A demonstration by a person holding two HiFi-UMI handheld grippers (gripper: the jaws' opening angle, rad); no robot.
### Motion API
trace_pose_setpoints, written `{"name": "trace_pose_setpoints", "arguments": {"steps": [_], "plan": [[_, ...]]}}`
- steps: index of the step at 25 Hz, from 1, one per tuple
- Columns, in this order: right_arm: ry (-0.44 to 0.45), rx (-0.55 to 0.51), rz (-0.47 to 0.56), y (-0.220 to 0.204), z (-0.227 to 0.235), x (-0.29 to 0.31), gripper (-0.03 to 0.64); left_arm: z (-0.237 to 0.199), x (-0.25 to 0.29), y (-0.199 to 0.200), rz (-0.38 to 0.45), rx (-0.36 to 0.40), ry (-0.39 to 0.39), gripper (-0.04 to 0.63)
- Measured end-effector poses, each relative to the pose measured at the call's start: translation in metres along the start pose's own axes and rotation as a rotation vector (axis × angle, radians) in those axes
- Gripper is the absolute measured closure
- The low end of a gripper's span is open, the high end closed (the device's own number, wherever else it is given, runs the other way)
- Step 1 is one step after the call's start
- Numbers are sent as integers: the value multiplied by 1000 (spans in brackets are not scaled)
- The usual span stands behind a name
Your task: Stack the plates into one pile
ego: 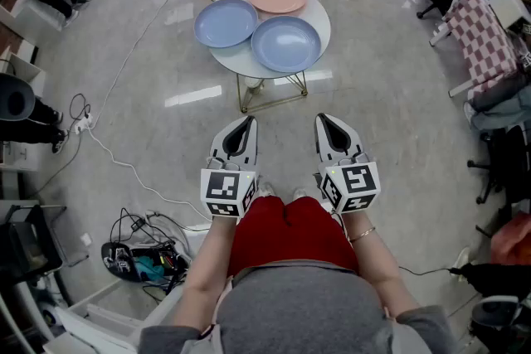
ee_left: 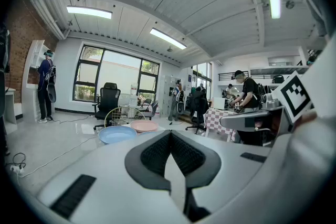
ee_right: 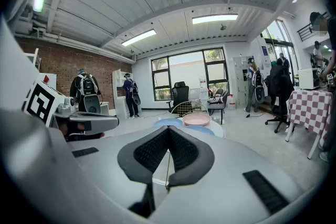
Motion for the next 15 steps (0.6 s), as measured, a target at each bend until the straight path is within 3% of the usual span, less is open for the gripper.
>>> {"name": "trace_pose_setpoints", "arguments": {"steps": [15], "plan": [[41,-2,44,14,44,-23,588,33,12,20,8,18,71,581]]}}
Point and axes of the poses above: the fingertips, and each gripper's own axes: x forward along the fingers, z to its right, y out of its top, the point moved 5 cm from there along -x, backward along the fingers, and after that the axes turned 4 degrees about x, right-handed, at the moved point
